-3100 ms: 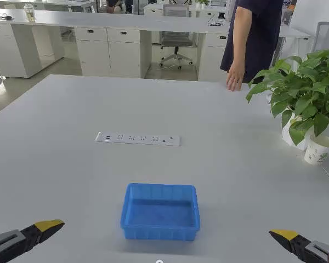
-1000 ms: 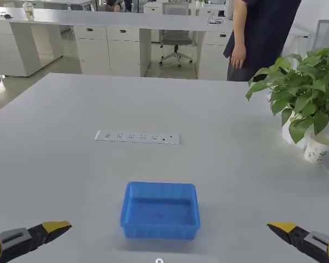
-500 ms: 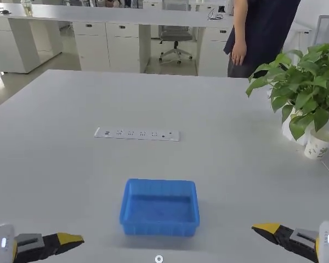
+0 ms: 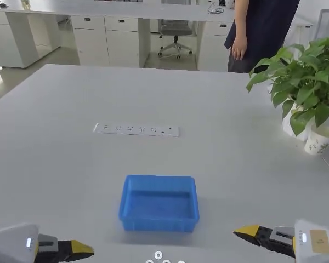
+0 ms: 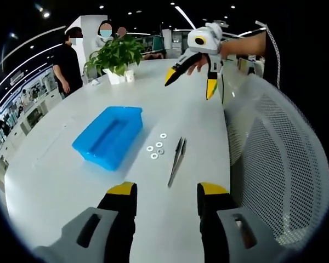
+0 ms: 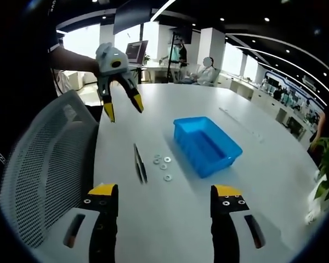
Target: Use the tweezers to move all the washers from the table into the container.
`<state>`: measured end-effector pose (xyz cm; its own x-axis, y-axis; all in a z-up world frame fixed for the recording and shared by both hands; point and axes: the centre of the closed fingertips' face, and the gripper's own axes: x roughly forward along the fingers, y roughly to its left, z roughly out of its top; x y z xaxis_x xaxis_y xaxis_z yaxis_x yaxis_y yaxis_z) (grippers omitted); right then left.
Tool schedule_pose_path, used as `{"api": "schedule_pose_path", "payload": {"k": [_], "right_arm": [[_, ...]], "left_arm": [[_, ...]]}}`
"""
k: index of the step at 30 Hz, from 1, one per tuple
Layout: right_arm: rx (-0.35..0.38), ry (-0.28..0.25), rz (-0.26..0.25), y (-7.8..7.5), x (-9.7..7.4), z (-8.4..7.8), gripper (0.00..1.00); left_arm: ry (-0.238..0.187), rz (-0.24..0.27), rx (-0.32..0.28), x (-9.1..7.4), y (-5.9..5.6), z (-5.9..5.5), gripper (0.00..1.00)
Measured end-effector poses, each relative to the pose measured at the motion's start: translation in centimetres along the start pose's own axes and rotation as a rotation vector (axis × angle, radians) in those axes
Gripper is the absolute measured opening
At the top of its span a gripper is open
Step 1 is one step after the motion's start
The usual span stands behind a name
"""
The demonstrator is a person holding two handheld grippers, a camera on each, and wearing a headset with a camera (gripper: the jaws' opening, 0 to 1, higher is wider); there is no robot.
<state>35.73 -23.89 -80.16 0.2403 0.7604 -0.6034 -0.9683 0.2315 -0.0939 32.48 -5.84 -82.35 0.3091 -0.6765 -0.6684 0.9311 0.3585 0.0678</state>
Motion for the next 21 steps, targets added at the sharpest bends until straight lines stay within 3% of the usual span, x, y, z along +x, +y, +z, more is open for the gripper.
{"api": "schedule_pose_path", "payload": {"k": [8,21], "right_arm": [[-0.055,0.019,0.060,1.1,1.7,0.2,0.61],[-0.122,0.065,0.150,2.7,4.4,-0.2,0.46]], "left_arm": [[0.048,-0.036,0.058,1.1,0.1,-0.7,0.40],[0.090,-0.091,0.112,3.1,0.3,-1.0,0.29]]}}
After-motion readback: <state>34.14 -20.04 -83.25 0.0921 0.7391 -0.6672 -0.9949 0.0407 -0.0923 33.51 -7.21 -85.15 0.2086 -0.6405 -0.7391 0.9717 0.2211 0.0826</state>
